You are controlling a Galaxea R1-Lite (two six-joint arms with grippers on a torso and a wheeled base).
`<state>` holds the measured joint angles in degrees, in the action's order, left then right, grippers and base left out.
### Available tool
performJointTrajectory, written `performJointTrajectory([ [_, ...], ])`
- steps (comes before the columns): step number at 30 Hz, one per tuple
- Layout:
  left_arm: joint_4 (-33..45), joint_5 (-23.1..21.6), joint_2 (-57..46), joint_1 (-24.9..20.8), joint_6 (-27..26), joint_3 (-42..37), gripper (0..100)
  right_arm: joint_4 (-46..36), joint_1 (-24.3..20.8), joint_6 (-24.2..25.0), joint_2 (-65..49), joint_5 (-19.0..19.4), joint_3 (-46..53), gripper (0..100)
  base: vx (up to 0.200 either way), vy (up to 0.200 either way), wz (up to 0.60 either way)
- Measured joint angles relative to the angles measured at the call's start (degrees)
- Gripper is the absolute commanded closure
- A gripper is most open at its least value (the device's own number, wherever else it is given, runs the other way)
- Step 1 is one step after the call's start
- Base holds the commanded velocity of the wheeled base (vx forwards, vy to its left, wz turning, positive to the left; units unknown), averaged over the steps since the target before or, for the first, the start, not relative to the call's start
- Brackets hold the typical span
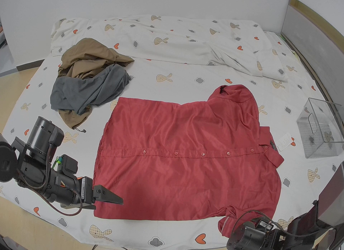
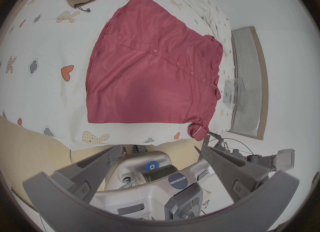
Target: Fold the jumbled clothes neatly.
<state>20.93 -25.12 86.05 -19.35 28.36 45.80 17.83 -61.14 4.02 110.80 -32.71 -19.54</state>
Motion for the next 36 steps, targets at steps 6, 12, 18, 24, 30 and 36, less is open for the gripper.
performJointTrajectory([
  [6,0.0,0.0,0.0,0.0,0.0,-0.1,0,0.0,2.6,-1.1,1.3,0.0,-1.4,0,0.000,0.000,0.00],
  [12,0.0,0.0,-0.1,0.0,0.0,-0.3,0,2.2,5.5,-1.9,2.8,-0.1,-2.1,0,0.000,0.000,0.00],
  [18,0.0,0.0,-0.1,0.0,0.0,-0.3,0,3.0,7.1,-3.5,3.3,-0.2,-2.3,100,0.000,0.000,0.00],
  [24,0.0,0.0,-0.1,0.0,0.0,-0.3,0,3.0,7.2,-3.6,2.1,-0.5,-1.9,100,0.000,0.000,0.00],
  [30,0.0,0.0,-0.1,0.0,0.0,-0.3,0,2.9,6.6,-3.5,-1.4,-0.6,-0.9,100,0.000,0.000,0.00],
  [36,-0.1,0.6,-0.4,0.0,0.0,-0.2,0,2.8,7.5,-4.4,-5.9,-0.5,-0.5,100,0.000,0.000,0.00],
])
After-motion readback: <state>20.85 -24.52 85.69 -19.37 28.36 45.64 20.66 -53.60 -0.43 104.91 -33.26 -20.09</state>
